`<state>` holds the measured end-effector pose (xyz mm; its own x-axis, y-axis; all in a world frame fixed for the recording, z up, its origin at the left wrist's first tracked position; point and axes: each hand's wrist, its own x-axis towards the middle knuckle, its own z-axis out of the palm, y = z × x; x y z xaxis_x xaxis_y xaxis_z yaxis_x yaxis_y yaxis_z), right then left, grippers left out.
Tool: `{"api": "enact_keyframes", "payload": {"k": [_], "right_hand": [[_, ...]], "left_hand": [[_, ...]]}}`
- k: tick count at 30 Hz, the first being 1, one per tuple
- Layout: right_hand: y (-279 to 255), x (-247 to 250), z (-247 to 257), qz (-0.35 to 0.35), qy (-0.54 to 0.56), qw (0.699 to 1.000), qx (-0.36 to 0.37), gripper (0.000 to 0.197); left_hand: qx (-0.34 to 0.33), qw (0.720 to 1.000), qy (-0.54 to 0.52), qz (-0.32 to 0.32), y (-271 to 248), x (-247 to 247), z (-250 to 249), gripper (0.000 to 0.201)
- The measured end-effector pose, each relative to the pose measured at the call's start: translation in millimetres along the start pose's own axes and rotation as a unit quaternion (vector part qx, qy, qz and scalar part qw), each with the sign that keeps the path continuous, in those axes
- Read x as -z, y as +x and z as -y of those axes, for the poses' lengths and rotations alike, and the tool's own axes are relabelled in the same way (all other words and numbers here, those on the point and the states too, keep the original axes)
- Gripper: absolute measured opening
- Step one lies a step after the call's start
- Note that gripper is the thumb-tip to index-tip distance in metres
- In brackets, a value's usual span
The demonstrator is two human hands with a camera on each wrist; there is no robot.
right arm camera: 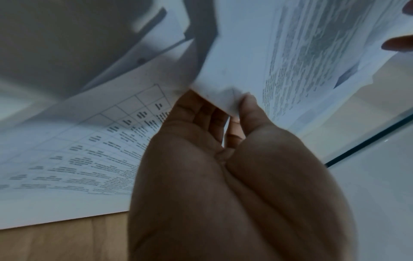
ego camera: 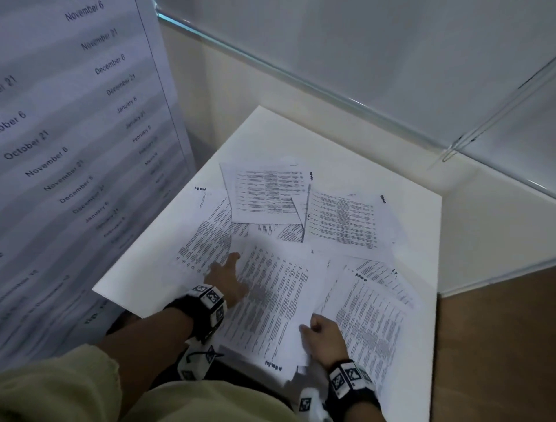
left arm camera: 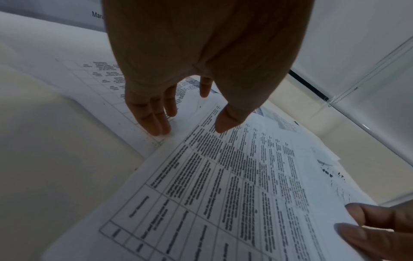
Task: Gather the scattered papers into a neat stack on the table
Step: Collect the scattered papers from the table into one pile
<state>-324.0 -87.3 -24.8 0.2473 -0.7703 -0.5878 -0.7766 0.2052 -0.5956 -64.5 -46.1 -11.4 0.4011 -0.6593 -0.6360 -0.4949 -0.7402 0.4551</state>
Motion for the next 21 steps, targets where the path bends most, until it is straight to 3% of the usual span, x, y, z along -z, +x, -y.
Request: {"api": "enact_keyframes", "payload": {"k": [3, 8, 14, 17, 21], "right_hand": [[-4.5, 5.1, -12.6, -0.007, 0.040, 0.999, 0.026, 0.038], [-22.7, 22.8, -42.1, -0.055, 0.161, 0.985, 0.001, 0.037], [-48.4, 53.0, -81.2, -0.100, 0.345, 0.930, -0.079, 0.041], [-55.2, 65.5, -101.9, -0.147, 0.361, 0.913, -0.117, 0.040], [-63.6, 85.8, -130.1, -0.205, 0.309, 0.912, -0.177, 0.019]], "left_hand": [[-0.005, 1.000, -0.005, -0.001, -3.5, -0.9, 0.9, 0.075], [-0.044, 0.999, -0.026, -0.013, -4.3, -9.0, -3.0, 0.070], [-0.057, 0.995, -0.035, 0.072, -13.3, -40.5, -34.8, 0.079], [-0.076, 0.995, 0.010, 0.064, -23.3, -56.6, -59.1, 0.082], [-0.059, 0.993, 0.061, 0.082, -28.2, -66.6, -70.2, 0.088]]}}
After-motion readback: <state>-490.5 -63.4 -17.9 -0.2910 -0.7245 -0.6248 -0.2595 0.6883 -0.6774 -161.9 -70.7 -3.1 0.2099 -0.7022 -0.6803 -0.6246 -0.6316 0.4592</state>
